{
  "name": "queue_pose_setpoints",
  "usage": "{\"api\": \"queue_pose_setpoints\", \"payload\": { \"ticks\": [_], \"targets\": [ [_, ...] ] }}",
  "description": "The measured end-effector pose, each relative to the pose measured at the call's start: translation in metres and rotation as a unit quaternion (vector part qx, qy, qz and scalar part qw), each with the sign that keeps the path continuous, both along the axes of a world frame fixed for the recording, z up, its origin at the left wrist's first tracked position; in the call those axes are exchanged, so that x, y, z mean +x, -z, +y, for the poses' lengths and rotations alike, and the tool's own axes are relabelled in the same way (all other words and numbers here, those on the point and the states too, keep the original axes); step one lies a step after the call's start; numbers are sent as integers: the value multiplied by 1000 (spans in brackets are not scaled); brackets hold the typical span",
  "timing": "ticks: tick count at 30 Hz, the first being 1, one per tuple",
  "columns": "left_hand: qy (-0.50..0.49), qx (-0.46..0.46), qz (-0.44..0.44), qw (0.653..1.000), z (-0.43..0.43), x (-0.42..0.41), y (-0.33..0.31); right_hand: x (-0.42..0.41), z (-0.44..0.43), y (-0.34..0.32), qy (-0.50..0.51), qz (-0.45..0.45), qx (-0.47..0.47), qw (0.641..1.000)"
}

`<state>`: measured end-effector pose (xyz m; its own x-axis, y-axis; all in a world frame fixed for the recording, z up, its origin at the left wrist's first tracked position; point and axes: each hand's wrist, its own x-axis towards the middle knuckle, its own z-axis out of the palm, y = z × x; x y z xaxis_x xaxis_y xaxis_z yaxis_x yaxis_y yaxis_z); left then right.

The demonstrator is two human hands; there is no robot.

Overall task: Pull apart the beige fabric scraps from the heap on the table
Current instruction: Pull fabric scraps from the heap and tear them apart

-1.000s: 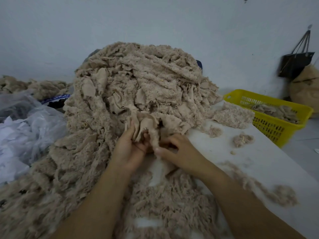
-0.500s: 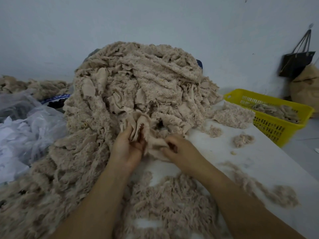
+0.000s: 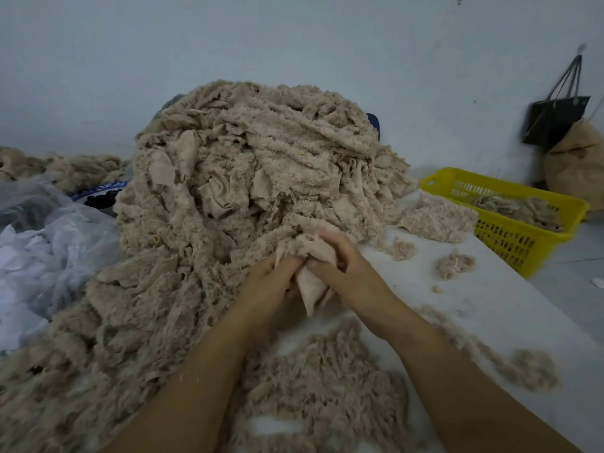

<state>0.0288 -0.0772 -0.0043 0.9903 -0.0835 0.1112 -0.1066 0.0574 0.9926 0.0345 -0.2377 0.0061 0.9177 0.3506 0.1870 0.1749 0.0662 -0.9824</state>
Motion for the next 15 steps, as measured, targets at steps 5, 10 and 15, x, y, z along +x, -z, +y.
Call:
{"api": "queue_pose_setpoints", "payload": {
  "ticks": [5, 10, 15],
  "targets": [
    [-63, 164, -53, 983, -1, -2, 0, 6, -4, -1, 145, -79, -74, 984],
    [-194, 223, -76, 952, 8, 8, 4, 22, -58, -16, 295, 77, 543, 782],
    [-81, 358, -35, 930, 2, 13, 12, 22, -22, 3, 311, 107, 160, 931]
  ]
}}
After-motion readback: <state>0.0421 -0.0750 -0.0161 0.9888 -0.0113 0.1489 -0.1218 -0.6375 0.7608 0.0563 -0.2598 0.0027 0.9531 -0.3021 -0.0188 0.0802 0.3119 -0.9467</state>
